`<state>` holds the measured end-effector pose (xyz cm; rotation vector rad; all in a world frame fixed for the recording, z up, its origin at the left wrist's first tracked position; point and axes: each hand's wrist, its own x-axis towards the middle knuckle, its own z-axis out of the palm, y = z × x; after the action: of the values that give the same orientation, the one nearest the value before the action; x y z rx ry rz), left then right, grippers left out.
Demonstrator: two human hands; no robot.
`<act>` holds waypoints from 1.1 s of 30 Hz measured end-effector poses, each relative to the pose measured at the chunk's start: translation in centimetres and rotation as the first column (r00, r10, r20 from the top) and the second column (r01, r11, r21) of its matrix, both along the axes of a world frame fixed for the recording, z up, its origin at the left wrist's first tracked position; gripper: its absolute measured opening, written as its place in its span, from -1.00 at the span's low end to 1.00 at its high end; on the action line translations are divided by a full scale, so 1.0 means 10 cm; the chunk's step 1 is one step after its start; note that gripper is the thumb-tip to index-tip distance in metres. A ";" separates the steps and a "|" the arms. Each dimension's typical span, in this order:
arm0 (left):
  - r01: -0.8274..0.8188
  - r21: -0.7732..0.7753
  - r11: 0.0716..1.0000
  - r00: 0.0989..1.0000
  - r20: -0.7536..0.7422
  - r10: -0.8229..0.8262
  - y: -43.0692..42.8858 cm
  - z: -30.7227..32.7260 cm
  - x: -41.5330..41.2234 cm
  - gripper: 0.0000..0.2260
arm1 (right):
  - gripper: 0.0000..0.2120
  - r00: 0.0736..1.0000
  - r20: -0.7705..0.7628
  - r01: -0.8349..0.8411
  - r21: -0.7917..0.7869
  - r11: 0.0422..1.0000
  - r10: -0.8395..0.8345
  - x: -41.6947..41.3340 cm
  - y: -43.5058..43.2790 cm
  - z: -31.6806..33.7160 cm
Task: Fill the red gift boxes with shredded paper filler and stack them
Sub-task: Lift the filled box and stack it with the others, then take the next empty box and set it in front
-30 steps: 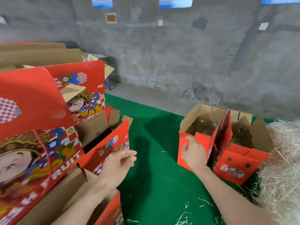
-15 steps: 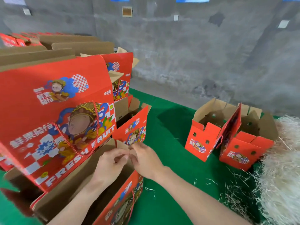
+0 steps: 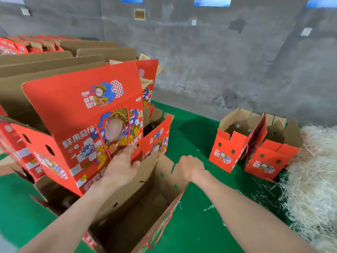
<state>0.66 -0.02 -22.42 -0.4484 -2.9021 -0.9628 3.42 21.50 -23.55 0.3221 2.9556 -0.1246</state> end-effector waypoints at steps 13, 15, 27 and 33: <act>0.488 -0.400 0.776 0.865 0.107 -0.490 0.89 -0.52 0.17 -0.94 | -0.59 0.925 0.167 0.351 -0.024 0.936 -0.342 1.40 1.12 -0.07; 0.541 -0.382 0.749 0.831 0.107 -0.546 1.03 -0.54 0.17 -0.88 | -0.68 0.921 0.074 0.386 -0.020 0.922 -0.383 1.55 1.16 -0.14; 0.711 -0.390 0.584 0.638 0.011 -0.770 2.28 -0.52 1.16 -0.73 | -0.58 0.833 0.161 0.553 -0.200 0.809 -0.530 2.61 1.51 -0.15; 0.719 -0.367 0.590 0.641 0.024 -0.767 2.52 -0.53 1.30 -0.88 | -0.86 0.827 0.127 0.561 -0.253 0.788 -0.548 2.85 1.59 -0.28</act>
<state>13.69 25.19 -27.71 -1.7975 -2.7159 -0.3742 31.88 37.41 -26.31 1.1251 2.6426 -0.5927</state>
